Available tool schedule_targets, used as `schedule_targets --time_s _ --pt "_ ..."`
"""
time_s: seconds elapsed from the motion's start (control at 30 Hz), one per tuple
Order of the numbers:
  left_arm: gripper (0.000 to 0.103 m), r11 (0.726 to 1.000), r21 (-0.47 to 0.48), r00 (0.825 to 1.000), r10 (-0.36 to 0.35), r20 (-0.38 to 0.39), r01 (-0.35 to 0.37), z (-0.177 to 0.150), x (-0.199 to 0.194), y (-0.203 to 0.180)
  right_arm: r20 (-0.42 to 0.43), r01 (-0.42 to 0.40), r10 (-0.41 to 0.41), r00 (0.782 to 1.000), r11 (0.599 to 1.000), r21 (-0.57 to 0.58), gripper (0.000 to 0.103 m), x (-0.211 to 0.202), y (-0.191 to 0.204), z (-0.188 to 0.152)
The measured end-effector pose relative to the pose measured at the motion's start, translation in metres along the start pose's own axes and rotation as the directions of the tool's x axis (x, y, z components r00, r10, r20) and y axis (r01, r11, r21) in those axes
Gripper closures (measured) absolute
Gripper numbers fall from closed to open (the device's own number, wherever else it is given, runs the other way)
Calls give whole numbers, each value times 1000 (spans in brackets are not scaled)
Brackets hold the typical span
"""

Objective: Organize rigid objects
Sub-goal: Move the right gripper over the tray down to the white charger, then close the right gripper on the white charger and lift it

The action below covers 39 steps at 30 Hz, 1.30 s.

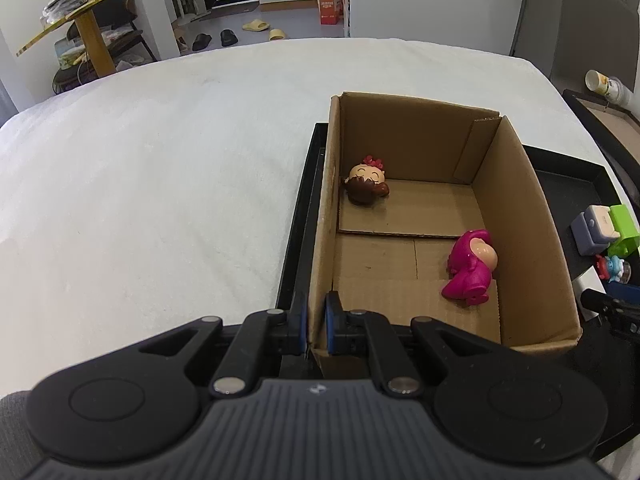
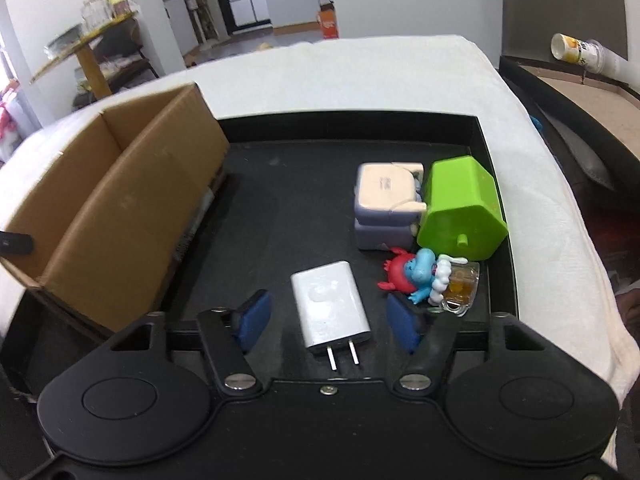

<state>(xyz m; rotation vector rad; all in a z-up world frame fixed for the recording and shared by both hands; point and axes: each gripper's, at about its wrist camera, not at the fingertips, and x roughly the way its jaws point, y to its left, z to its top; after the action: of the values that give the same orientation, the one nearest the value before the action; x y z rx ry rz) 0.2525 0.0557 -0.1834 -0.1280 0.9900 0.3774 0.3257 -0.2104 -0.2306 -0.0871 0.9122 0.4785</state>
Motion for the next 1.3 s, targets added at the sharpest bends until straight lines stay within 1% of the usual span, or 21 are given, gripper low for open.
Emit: schedule_targets --time_s 0.07,0.17,0.3,0.4,0.63,0.77,0.9,1.0,1.1,1.2,1.3 --pt "95 1000 6 1000 5 -1 -5 0 0 -1 -31 5 -4 1000 1000 30 61 6 0 -1" --pt "95 1000 12 1000 12 -3 -12 1 0 -3 -33 18 -17 999 1000 9 65 6 7 -5" --pt "95 999 28 1000 22 -3 -22 1 0 -6 -51 1 -2 999 1000 -24 65 1 17 -11" --pt "95 999 35 1000 27 -3 -27 1 -1 -7 -56 4 -7 998 999 -45 65 -3 24 -15" --pt "94 998 53 999 36 -5 -36 1 0 -8 -57 3 -7 998 997 -73 65 -3 28 -16" --pt "94 998 57 999 38 -7 -37 2 0 -9 -44 -13 11 999 999 -41 65 -5 23 -18" --pt "95 998 58 999 40 -2 -40 1 -2 -11 -52 -5 4 999 1000 -21 66 -8 24 -19" --pt "95 998 48 1000 30 -1 -30 0 -2 -7 -65 12 -12 998 1000 -5 67 -10 24 -19" --pt "95 997 66 999 34 3 -34 -1 -2 -8 -72 29 -29 997 1000 7 67 -14 24 -18" --pt "95 998 59 999 31 5 -32 -1 -2 -9 -66 41 -40 997 999 16 67 -23 23 -14" --pt "95 997 76 999 34 12 -35 -1 -3 -11 -59 54 -53 997 998 21 67 -32 24 -10"
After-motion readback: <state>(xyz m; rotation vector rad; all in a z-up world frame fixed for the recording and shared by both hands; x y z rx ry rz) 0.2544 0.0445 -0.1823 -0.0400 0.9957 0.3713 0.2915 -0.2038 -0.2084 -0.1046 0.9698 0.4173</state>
